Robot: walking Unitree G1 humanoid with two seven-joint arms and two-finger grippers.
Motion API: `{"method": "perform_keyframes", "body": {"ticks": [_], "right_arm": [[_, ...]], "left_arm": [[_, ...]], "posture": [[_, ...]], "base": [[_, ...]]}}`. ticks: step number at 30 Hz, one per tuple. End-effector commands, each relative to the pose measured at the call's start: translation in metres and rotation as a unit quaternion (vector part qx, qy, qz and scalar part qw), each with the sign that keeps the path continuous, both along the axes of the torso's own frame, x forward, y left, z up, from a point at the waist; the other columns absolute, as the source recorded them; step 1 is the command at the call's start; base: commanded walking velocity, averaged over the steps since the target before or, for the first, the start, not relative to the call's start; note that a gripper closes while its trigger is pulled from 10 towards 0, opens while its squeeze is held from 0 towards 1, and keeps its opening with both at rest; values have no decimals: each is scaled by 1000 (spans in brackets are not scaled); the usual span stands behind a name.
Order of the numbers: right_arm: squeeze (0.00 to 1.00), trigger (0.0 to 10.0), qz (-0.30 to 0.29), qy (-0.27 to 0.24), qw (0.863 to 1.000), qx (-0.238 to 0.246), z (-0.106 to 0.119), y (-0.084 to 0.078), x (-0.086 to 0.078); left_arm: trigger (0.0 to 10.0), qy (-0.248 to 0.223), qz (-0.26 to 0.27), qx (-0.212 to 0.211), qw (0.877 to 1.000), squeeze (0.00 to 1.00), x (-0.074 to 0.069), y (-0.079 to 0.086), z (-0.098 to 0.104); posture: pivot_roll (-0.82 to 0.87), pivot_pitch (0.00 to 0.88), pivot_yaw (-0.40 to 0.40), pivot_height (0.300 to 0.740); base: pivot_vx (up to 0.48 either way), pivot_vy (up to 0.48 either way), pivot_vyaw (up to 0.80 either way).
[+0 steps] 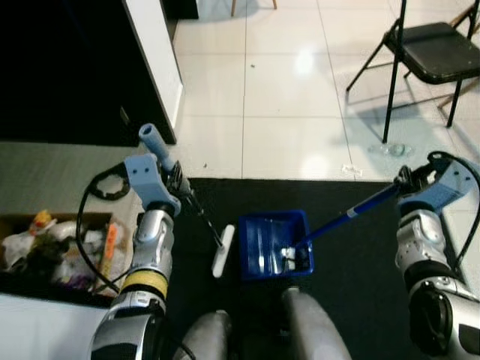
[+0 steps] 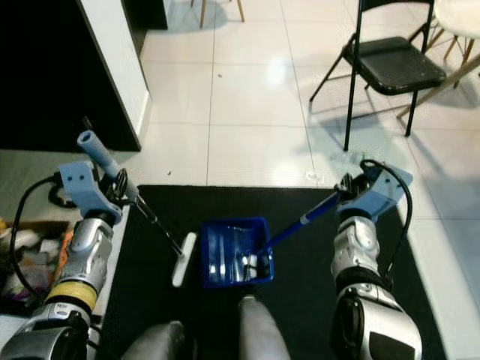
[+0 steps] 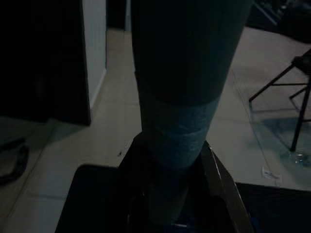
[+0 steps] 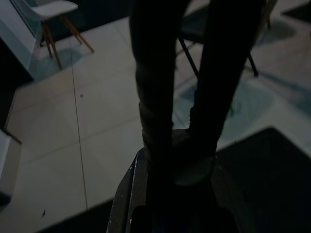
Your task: Sweep floor
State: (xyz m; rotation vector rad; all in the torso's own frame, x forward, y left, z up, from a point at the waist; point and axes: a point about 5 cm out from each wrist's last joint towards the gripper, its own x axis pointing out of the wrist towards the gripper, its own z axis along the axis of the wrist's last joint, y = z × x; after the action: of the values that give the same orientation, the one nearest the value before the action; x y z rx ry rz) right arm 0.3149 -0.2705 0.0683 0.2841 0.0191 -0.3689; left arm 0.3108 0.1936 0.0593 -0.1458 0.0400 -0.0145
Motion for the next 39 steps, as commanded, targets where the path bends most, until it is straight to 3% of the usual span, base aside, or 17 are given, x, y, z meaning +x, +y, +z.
{"method": "perform_keyframes", "body": {"ticks": [1,21,31,39], "right_arm": [[0,10000,-7,-3,1000,7,-1,-1,-2],[0,10000,20,-7,1000,3,3,4,4],[0,10000,26,-8,1000,2,6,3,6],[0,10000,29,-8,1000,2,5,4,5]], "left_arm": [[10000,-11,-1,0,1000,0,-1,-1,2],[10000,-14,13,-4,1000,0,-2,4,2],[10000,-25,25,-13,999,0,-3,7,5],[10000,-24,35,-15,999,0,-6,8,5]], "posture": [[-11,102,-7,740],[-8,103,-8,740],[-8,110,-5,740],[-1,136,-7,740]], "base": [[469,0,-800],[466,0,-81],[0,0,0],[0,-458,0]]}}
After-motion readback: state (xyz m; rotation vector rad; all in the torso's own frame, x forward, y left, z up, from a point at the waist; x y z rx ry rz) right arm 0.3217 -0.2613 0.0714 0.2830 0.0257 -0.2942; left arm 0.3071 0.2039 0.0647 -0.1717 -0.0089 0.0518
